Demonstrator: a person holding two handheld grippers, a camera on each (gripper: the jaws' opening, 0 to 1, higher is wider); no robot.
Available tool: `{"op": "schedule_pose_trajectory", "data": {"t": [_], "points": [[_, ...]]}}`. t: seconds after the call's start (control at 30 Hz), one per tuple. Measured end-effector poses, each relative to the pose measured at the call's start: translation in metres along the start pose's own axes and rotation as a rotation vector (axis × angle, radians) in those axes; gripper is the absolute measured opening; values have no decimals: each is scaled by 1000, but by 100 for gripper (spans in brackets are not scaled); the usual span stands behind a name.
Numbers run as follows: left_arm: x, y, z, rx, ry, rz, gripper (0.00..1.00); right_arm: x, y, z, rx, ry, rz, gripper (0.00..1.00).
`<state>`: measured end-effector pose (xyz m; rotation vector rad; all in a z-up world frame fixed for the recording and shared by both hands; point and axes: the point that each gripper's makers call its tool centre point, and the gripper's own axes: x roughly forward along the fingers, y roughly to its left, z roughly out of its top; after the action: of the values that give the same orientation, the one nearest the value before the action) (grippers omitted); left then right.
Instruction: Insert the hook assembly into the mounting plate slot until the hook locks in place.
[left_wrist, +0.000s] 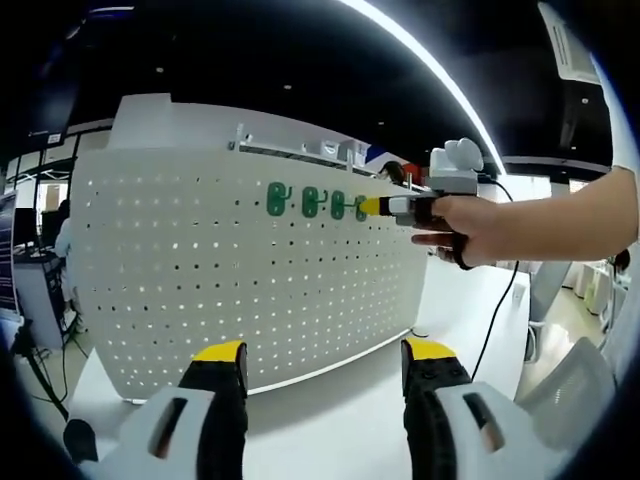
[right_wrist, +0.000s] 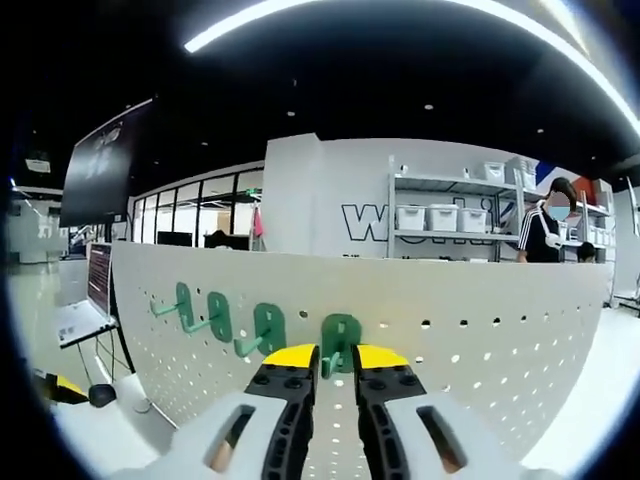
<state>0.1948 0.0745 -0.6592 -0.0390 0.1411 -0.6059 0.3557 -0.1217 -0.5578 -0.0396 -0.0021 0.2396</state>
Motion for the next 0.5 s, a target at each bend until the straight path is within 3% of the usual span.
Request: {"op": "schedule_pose_trajectory", "data": {"t": [0.17, 0.3, 0.4, 0.5], "points": [[1, 2, 2, 2, -4, 1, 65, -2, 10, -9, -22, 37, 62, 35], [0, 5, 3, 3, -6, 8, 65, -9, 15, -12, -64, 34, 90, 44], [0, 7, 5, 8, -8, 12, 66, -12, 15, -15, -43, 28, 101, 50], [0, 8, 6, 7, -9, 14, 66, -13, 15, -16, -44, 27, 101, 51]]}}
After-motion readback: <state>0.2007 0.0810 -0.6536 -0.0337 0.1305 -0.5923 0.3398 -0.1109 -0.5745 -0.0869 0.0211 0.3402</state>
